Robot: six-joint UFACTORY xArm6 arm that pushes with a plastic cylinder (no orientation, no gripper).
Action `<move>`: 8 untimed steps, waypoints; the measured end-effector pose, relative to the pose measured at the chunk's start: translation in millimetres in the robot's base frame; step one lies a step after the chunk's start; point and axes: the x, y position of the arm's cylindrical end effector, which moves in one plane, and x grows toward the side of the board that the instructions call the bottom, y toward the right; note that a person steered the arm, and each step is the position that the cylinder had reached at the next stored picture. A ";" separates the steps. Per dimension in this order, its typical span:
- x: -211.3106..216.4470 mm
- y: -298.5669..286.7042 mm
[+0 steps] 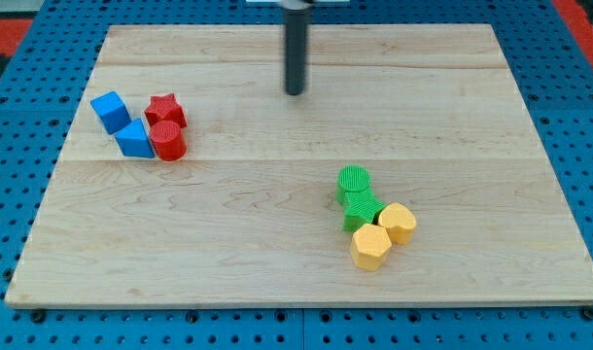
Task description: Move the red star towards the green circle
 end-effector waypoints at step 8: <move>93.0 -120.7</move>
